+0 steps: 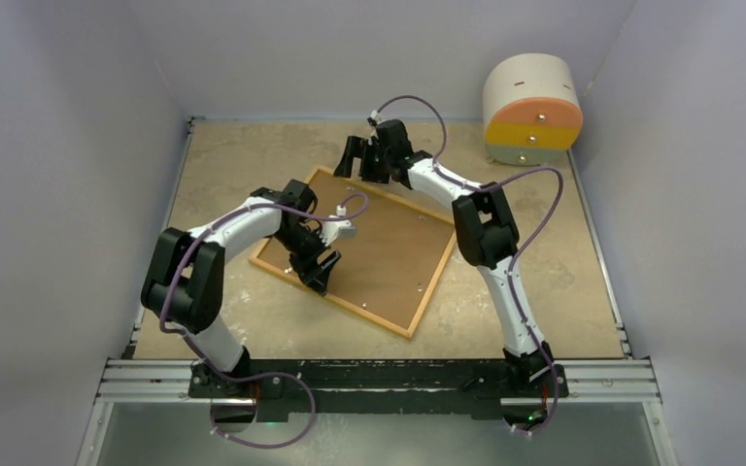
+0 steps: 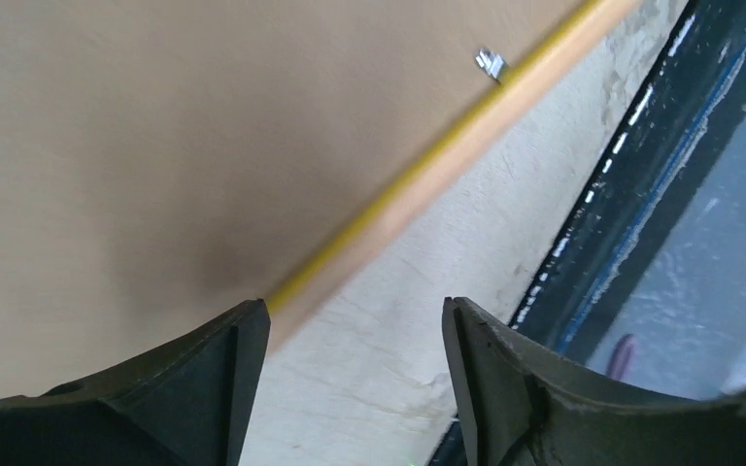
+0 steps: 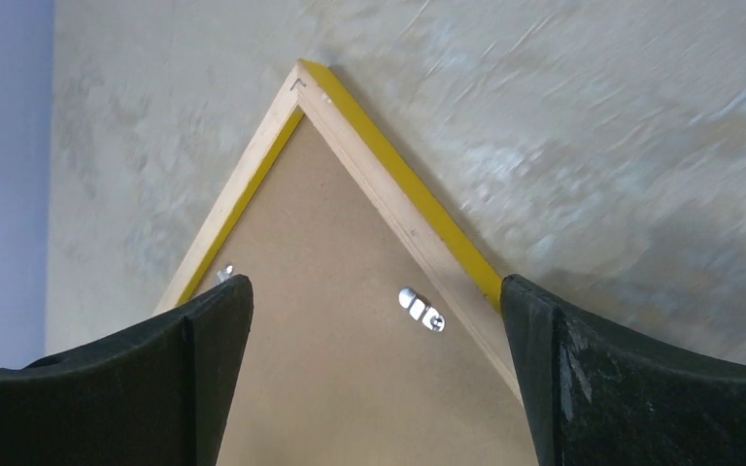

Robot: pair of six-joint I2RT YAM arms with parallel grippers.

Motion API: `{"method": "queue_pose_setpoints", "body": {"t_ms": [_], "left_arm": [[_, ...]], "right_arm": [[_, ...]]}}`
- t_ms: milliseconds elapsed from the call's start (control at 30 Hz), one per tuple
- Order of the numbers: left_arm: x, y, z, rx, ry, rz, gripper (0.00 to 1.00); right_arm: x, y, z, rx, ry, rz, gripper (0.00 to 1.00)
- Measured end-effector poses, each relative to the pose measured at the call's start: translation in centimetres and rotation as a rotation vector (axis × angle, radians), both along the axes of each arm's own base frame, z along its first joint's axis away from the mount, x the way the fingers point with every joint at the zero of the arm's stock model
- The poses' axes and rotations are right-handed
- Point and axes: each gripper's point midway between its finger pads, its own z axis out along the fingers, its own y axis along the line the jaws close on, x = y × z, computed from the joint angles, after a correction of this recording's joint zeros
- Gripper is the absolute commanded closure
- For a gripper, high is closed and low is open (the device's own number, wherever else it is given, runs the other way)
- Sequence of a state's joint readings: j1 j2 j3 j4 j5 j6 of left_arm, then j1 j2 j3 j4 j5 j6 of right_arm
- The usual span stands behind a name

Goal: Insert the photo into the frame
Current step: Adjust the photo frame at the center of the board.

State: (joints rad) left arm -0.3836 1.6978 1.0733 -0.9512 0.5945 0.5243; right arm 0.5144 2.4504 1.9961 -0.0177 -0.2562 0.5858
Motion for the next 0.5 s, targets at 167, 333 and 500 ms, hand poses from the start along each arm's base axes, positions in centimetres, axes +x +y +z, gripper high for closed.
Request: {"method": "queue_pose_setpoints", "body": {"t_ms": [167,333,500], "left_arm": [[3.2,-0.1,3.9,-0.064,-0.2,-0.062,0.21],[8.3,3.2,7.9,-0.085,-0.369,0.035,0.22],[16.6,12.4,8.5,-0.003,-0.476,0.332,0.4]], "right_arm": [[-1.6,-0.3,2.8,0.014,0.029,0.037,0.01],[-2.1,-3.5,8.7,0.008,-0.019,-0.03,0.01],[-6.0,-10.8,11.4,-0.055,-0.017,-0.179,0.01]]}}
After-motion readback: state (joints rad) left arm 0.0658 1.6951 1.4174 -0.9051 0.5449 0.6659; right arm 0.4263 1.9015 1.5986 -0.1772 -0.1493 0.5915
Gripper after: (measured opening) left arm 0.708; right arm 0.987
